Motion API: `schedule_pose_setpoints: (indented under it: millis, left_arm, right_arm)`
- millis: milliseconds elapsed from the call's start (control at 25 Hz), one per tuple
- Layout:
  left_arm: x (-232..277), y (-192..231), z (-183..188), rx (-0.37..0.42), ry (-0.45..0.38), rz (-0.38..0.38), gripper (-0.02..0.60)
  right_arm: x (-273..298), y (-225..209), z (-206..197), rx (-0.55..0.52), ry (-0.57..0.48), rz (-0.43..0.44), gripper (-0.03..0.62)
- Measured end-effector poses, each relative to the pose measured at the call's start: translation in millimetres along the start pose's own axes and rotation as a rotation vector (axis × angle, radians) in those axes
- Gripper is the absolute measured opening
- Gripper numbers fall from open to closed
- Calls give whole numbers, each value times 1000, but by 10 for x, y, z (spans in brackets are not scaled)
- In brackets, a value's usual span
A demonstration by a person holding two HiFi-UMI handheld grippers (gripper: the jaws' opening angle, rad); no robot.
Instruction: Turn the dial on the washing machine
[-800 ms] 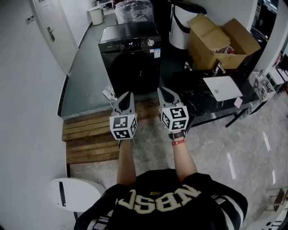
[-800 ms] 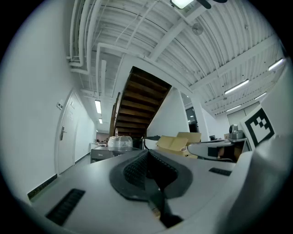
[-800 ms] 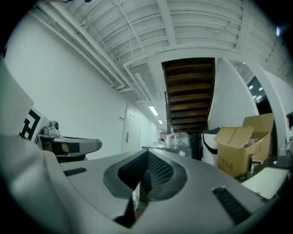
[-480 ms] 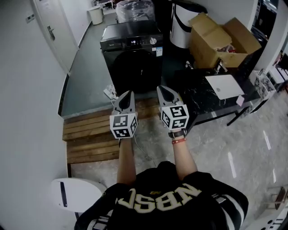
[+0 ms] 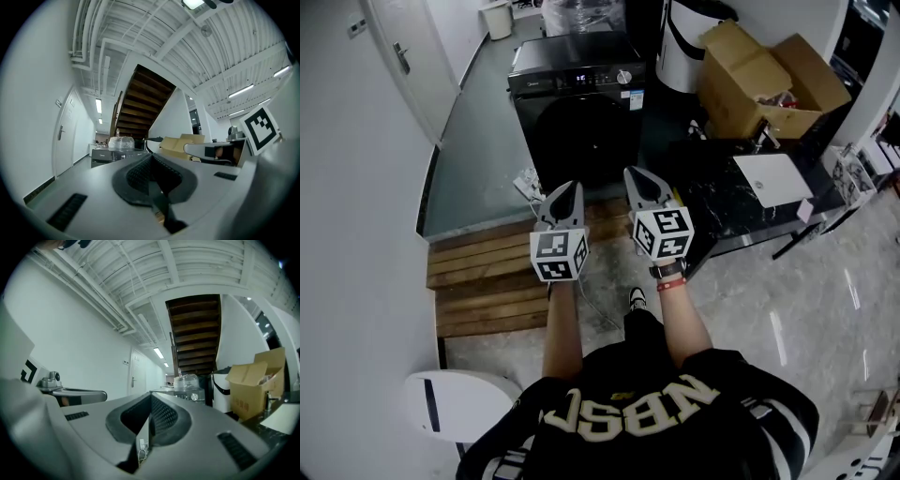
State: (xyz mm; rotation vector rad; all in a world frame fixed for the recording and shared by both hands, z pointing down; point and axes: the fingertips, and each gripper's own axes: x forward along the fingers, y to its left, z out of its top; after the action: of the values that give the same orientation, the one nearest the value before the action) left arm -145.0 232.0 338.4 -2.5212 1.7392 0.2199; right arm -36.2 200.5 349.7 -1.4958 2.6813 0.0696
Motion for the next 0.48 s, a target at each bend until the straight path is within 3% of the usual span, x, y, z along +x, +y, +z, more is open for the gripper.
schedule_pose_setpoints:
  millis: [280,480]
  left_arm:
    - [664,194,-299,-18,13,7,12]
    - [1514,305,-484,-24,29,11,12]
  right_arm:
    - [555,-442,-251,-1,17,7,8]
    - [1183,-1040,-347,7,29,18,8]
